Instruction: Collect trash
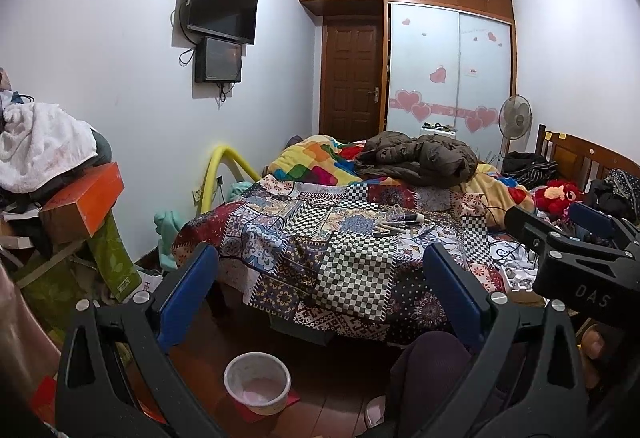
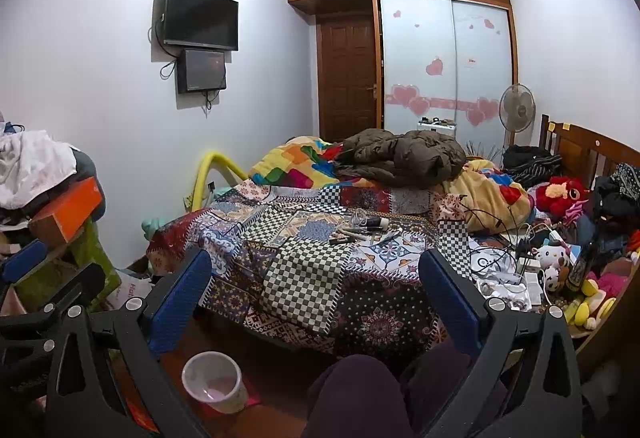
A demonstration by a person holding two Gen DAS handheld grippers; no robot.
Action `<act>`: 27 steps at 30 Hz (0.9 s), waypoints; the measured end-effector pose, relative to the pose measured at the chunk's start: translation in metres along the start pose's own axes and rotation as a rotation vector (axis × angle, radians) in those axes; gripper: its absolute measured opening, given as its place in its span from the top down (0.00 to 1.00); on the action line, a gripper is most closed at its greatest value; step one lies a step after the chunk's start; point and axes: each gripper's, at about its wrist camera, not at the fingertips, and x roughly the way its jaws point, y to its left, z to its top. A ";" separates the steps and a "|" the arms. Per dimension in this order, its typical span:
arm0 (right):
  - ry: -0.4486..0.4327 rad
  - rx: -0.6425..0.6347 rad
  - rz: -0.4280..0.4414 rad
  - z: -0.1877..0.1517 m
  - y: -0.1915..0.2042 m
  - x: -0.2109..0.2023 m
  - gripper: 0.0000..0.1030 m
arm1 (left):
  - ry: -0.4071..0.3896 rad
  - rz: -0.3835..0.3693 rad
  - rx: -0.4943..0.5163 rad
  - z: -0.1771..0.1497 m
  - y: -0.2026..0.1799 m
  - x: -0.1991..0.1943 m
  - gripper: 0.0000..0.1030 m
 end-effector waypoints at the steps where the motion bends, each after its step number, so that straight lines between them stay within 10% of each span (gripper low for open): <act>1: 0.002 0.001 0.002 0.001 -0.001 0.001 0.00 | 0.004 0.002 -0.003 0.001 0.000 0.001 0.00; 27: 0.027 -0.021 -0.072 0.049 -0.080 0.103 0.00 | 0.006 -0.063 -0.052 0.075 -0.062 0.143 0.00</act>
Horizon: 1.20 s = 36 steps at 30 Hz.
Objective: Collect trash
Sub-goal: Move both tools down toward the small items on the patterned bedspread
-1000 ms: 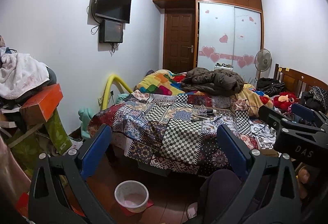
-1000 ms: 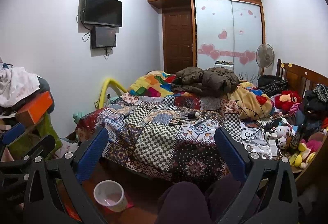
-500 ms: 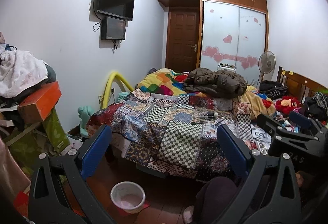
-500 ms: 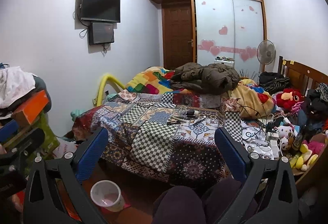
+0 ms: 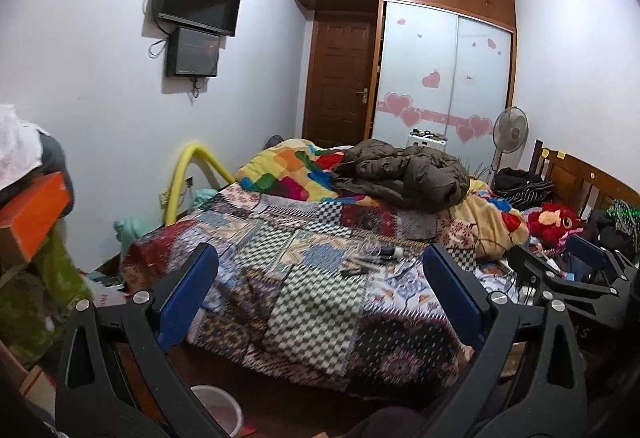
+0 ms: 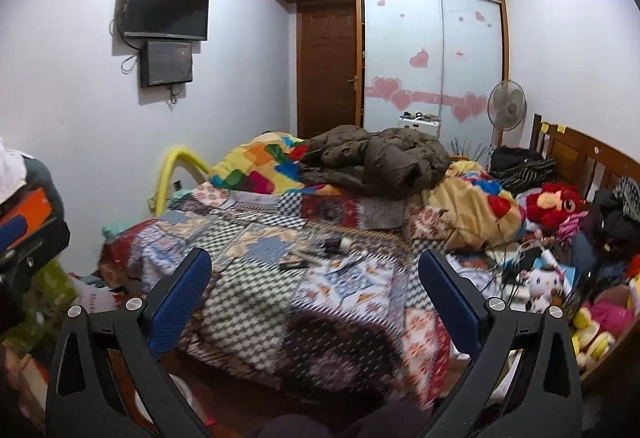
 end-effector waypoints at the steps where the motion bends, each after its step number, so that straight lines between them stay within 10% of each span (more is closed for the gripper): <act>1: 0.000 -0.007 -0.002 0.003 -0.004 0.006 0.00 | -0.004 -0.001 -0.006 0.004 -0.003 0.011 0.00; 26: 0.268 -0.058 0.051 -0.009 -0.116 0.229 0.02 | 0.327 0.000 0.038 -0.035 -0.060 0.315 0.00; 36: 0.489 0.092 0.178 -0.044 -0.142 0.326 0.24 | 0.509 -0.052 0.132 -0.088 -0.074 0.426 0.01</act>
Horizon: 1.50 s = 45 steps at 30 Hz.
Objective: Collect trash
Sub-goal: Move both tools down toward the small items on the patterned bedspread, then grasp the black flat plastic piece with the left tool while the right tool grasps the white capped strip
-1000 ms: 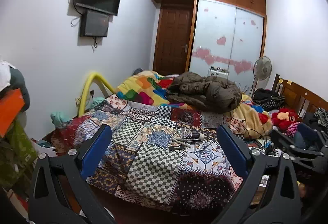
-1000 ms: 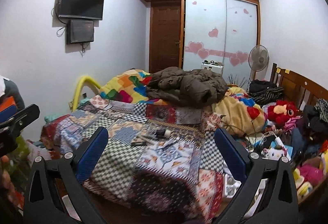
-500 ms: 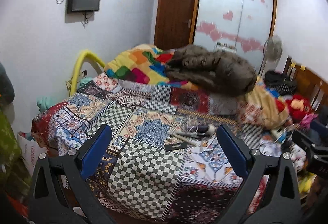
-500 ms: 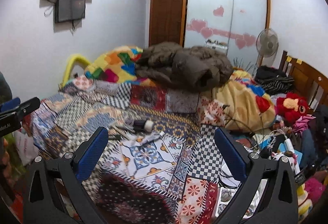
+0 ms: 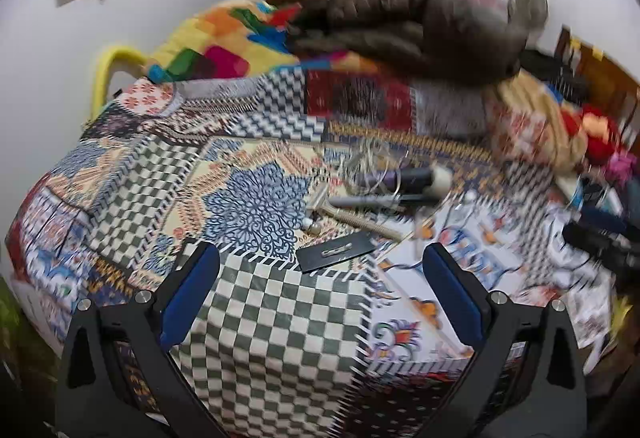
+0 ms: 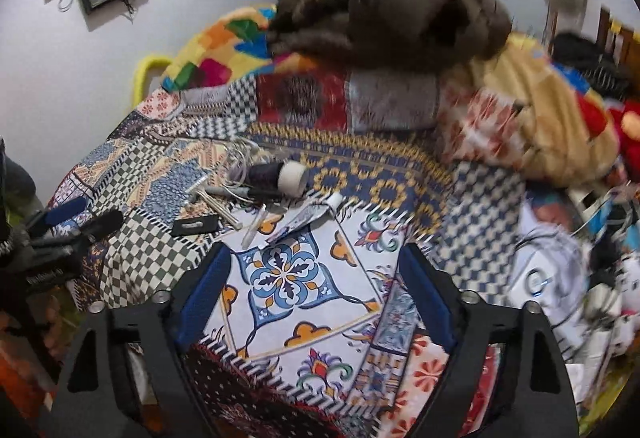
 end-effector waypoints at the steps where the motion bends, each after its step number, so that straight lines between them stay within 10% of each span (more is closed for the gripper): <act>1: 0.012 0.010 0.008 0.001 -0.002 0.006 0.26 | 0.016 0.001 0.021 -0.001 -0.001 0.011 0.03; 12: 0.162 0.197 0.155 0.015 -0.030 0.089 0.54 | 0.151 -0.108 0.147 -0.003 -0.007 0.091 0.27; 28: 0.174 0.195 0.106 0.029 -0.022 0.127 0.82 | 0.202 -0.181 0.199 -0.010 -0.014 0.107 0.43; 34: 0.188 0.224 0.157 0.029 -0.024 0.131 0.86 | 0.232 -0.246 0.200 -0.015 -0.021 0.099 0.63; 45: 0.163 0.171 0.132 0.023 -0.022 0.112 0.95 | 0.256 -0.149 0.222 -0.010 -0.038 0.105 0.77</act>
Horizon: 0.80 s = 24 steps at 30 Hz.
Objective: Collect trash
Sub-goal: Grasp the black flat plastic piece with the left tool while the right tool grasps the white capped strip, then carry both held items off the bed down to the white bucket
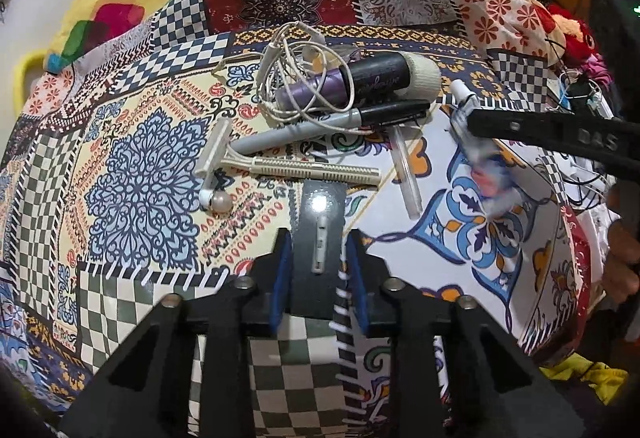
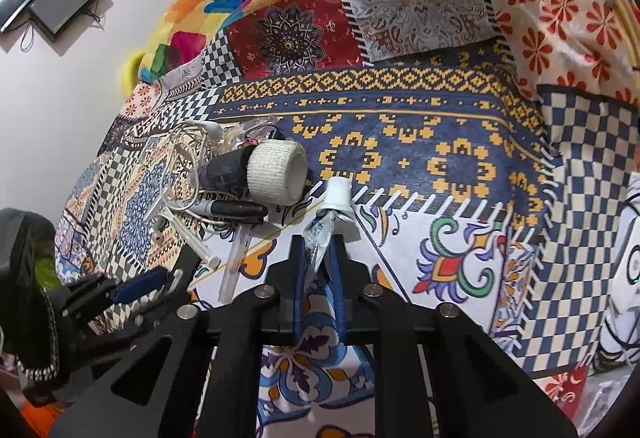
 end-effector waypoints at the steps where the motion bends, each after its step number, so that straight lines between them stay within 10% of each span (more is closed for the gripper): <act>1: -0.001 -0.007 -0.007 0.000 0.001 -0.002 0.95 | 0.001 0.005 0.002 0.001 -0.001 0.000 0.77; 24: -0.114 -0.136 -0.009 -0.018 0.054 -0.104 0.95 | -0.147 -0.014 -0.183 -0.019 0.004 -0.128 0.77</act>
